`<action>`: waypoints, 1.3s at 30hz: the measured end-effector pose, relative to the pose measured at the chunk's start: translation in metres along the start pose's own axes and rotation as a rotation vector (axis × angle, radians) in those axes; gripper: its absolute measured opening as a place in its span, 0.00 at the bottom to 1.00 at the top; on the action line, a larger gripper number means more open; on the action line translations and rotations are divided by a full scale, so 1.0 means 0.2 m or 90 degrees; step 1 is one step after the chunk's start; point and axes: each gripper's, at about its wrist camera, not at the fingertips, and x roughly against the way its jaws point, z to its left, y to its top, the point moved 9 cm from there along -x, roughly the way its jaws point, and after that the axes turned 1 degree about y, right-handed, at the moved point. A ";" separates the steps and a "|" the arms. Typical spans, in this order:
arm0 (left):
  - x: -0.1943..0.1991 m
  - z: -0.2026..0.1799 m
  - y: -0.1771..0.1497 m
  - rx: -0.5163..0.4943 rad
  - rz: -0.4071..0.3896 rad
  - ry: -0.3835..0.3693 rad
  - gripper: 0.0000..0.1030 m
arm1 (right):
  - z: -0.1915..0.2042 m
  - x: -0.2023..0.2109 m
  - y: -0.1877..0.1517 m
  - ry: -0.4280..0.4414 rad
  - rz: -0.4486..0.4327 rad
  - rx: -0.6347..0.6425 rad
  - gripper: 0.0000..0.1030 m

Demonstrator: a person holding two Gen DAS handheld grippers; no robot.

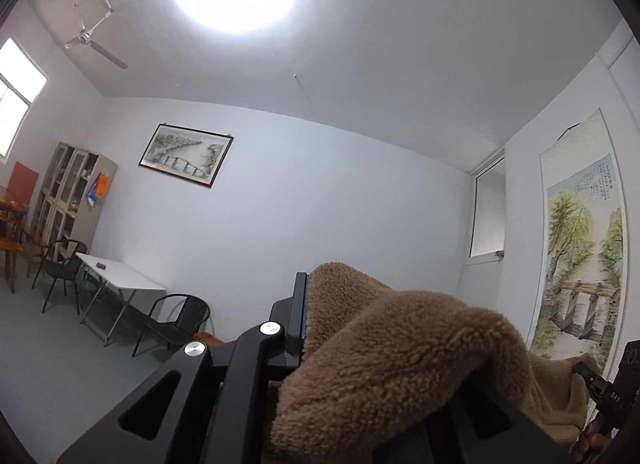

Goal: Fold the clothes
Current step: 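Hold the blanket spread between both grippers, stretching it open, then lower the brown fleece sweatshirt onto the green mat with both grippers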

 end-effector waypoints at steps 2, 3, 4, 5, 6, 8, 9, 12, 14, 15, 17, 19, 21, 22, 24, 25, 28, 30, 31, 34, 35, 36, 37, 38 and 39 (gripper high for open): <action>-0.05 0.00 0.00 -0.007 0.007 0.003 0.08 | 0.00 -0.03 -0.01 -0.013 0.007 0.014 0.18; -0.10 0.02 -0.02 -0.014 0.017 0.008 0.08 | -0.01 -0.06 -0.04 -0.024 0.018 0.012 0.18; -0.14 0.03 -0.04 -0.021 0.027 0.013 0.08 | -0.03 -0.10 -0.06 -0.034 0.029 0.011 0.18; -0.21 0.05 -0.10 -0.019 0.051 0.016 0.08 | -0.06 -0.14 -0.10 -0.049 0.044 0.004 0.18; -0.27 0.08 -0.16 -0.018 0.075 0.018 0.08 | -0.10 -0.20 -0.15 -0.065 0.062 -0.008 0.18; -0.40 0.13 -0.27 -0.016 0.122 0.023 0.08 | -0.20 -0.31 -0.29 -0.098 0.104 -0.033 0.18; -0.47 0.17 -0.35 -0.016 0.150 0.025 0.08 | -0.25 -0.37 -0.37 -0.114 0.126 -0.046 0.18; -0.72 0.32 -0.67 -0.003 0.253 0.050 0.08 | -0.39 -0.54 -0.61 -0.160 0.194 -0.085 0.18; -0.88 0.42 -0.89 0.016 0.318 0.066 0.08 | -0.48 -0.63 -0.77 -0.179 0.229 -0.110 0.18; -0.95 0.45 -0.99 0.019 0.347 0.073 0.08 | -0.53 -0.68 -0.85 -0.191 0.248 -0.123 0.18; -1.11 0.52 -1.23 0.013 0.407 0.088 0.08 | -0.65 -0.78 -1.00 -0.217 0.278 -0.143 0.18; -1.25 0.56 -1.44 -0.003 0.458 0.094 0.08 | -0.78 -0.85 -1.16 -0.246 0.306 -0.163 0.18; -1.39 0.59 -1.65 -0.019 0.509 0.098 0.08 | -0.92 -0.97 -1.31 -0.275 0.335 -0.179 0.18; -1.45 0.61 -1.76 -0.024 0.534 0.100 0.08 | -0.99 -1.02 -1.39 -0.290 0.351 -0.186 0.18; -1.58 0.65 -1.97 -0.036 0.585 0.104 0.08 | -1.12 -1.11 -1.53 -0.318 0.381 -0.199 0.18; -1.63 0.66 -2.06 -0.038 0.606 0.103 0.08 | -1.18 -1.17 -1.60 -0.326 0.396 -0.206 0.18; -1.76 0.72 -2.35 -0.051 0.687 0.119 0.09 | -1.34 -1.29 -1.80 -0.355 0.440 -0.244 0.20; -1.80 0.75 -2.56 -0.059 0.763 0.129 0.13 | -1.42 -1.33 -1.95 -0.358 0.475 -0.306 0.29; -1.80 0.77 -2.65 -0.069 0.800 0.139 0.15 | -1.45 -1.34 -2.03 -0.357 0.494 -0.338 0.39; -1.76 0.83 -2.85 -0.095 0.882 0.158 0.33 | -1.51 -1.35 -2.18 -0.346 0.526 -0.398 0.66; -1.74 0.84 -2.87 -0.092 0.888 0.156 0.39 | -1.53 -1.34 -2.22 -0.347 0.531 -0.408 0.68; -1.73 0.86 -2.88 -0.075 0.892 0.152 0.43 | -1.53 -1.33 -2.24 -0.345 0.532 -0.416 0.69; -1.72 0.87 -2.88 -0.059 0.896 0.147 0.46 | -1.53 -1.31 -2.25 -0.343 0.531 -0.419 0.72; -1.71 0.88 -2.88 -0.041 0.898 0.146 0.51 | -1.54 -1.30 -2.25 -0.342 0.531 -0.421 0.73; -1.71 0.89 -2.87 -0.024 0.899 0.144 0.56 | -1.53 -1.29 -2.26 -0.337 0.537 -0.417 0.73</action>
